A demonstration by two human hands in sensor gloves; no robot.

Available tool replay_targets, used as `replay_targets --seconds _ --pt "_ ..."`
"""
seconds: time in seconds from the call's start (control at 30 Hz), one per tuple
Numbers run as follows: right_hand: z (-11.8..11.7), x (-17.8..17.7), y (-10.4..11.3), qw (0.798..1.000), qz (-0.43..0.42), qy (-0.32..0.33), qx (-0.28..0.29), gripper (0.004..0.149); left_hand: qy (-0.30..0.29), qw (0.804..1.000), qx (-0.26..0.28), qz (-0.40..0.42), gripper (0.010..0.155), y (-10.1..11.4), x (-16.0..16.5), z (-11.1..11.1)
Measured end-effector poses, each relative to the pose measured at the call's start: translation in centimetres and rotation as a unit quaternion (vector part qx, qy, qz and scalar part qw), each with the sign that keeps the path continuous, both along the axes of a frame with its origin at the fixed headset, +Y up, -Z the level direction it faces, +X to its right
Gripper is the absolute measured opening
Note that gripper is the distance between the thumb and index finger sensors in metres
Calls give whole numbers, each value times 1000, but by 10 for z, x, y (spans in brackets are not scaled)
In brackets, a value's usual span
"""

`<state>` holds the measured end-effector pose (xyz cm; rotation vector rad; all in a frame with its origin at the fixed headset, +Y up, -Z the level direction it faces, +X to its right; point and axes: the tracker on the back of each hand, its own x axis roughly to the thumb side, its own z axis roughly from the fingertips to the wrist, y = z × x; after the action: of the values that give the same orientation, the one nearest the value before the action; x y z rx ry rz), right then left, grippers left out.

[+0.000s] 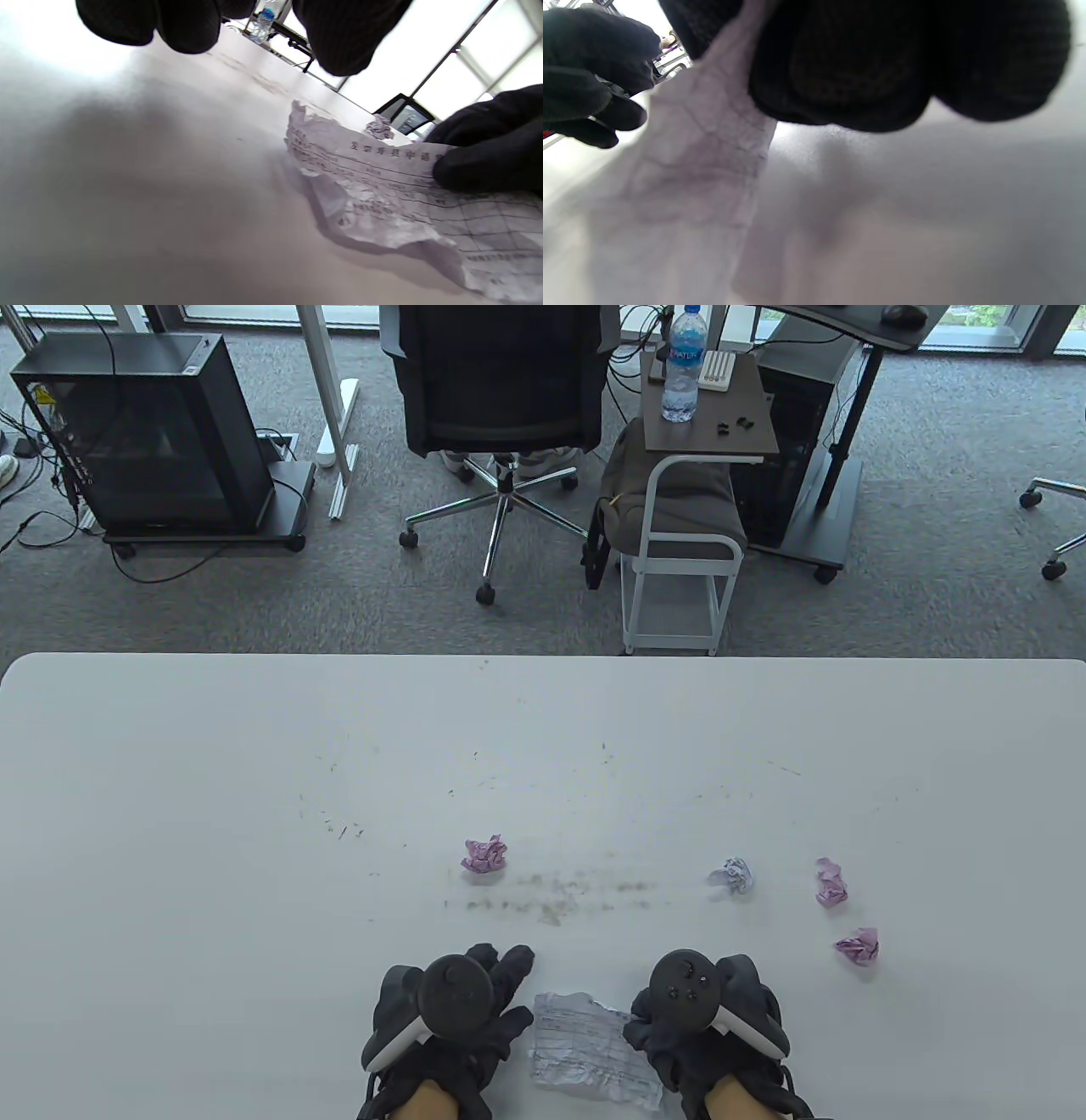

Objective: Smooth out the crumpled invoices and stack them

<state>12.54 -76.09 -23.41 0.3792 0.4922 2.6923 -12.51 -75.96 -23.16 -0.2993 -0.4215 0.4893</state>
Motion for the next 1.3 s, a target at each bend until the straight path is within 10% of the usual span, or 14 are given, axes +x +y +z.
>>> replay_targets --seconds 0.23,0.83,1.3 --pt "1 -2 -2 1000 5 20 21 40 -131 982 -11 -134 54 -9 44 9" --pt "-3 12 -9 999 -3 -37 3 42 -51 943 -221 -244 80 -33 21 1" --pt "-5 39 -3 989 17 -148 -7 43 -50 948 -222 -221 88 -37 15 0"
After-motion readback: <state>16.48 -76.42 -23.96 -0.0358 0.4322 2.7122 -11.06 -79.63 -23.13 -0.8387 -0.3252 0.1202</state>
